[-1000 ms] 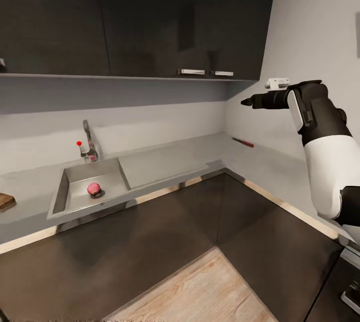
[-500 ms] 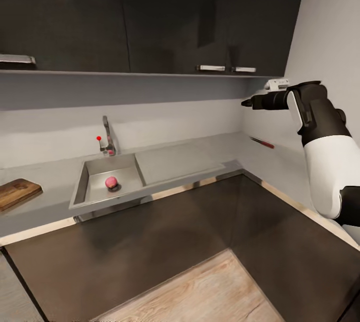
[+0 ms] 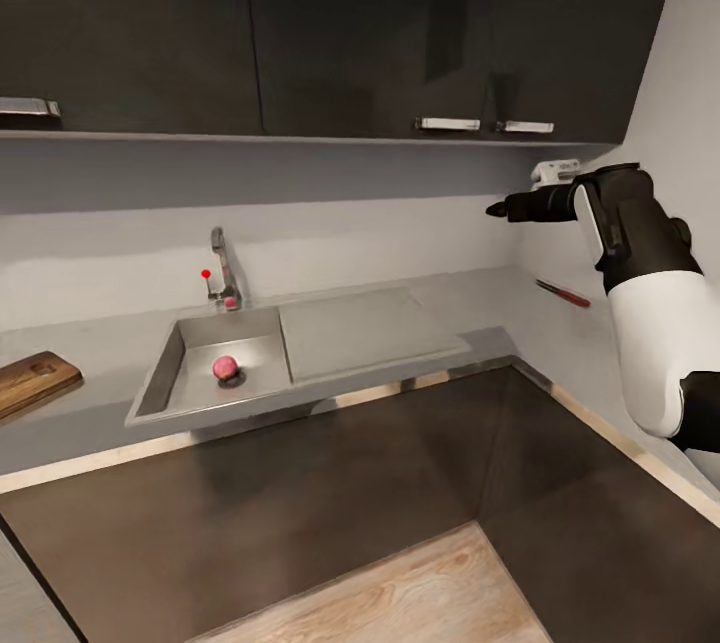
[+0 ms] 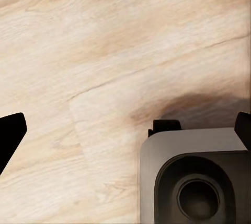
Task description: In the kitchen, take the Vidalia onion out of the sink, dice it on the chopping board with the paring knife, put the diced onion into the bowl on the countertop, then place both the paring knife and the chopping board into the sink.
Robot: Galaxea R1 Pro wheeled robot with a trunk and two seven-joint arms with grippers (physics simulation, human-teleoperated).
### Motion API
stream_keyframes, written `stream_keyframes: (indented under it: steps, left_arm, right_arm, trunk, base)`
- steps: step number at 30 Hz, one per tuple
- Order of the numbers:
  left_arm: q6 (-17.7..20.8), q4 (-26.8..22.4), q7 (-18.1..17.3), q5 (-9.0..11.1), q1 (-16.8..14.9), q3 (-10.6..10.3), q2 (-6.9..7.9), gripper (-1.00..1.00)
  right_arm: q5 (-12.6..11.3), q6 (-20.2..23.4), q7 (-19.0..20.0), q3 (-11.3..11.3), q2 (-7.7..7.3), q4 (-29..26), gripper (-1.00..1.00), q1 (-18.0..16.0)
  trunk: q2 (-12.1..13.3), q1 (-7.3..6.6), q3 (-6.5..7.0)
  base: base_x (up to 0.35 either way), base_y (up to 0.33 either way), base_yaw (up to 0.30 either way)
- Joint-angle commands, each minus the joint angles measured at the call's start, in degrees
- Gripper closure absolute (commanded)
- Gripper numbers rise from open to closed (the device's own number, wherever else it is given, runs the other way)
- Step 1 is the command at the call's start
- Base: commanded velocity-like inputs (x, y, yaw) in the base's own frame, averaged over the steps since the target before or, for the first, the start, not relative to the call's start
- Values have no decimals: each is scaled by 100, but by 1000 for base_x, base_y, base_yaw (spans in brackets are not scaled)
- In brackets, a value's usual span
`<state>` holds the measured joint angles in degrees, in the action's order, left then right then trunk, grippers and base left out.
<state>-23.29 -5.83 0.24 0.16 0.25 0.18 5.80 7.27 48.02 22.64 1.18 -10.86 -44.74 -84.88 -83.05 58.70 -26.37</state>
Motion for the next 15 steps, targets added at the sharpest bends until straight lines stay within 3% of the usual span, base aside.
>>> stream_keyframes:
  steps: [1, 10, 15]
  left_arm:
    - [-9, -8, 2, 1, 2, 0, 0, -100]
    - [-9, -6, 3, 1, 2, 0, 50, -100]
    - [-9, -6, 3, 1, 2, 0, 68, -100]
  right_arm:
    - [67, 14, 47, 12, -8, -8, -100, -2]
    - [119, -1, 37, 3, -27, -2, -100, 3]
    - [187, -391, 15, 0, -218, 68, -100, 13]
  trunk:
    - [-3, 2, -12]
    - [-3, 2, -75]
    - [-3, 2, -84]
  base:
    - [243, -243, 194]
    - [231, -247, 182]
    - [200, -252, 53]
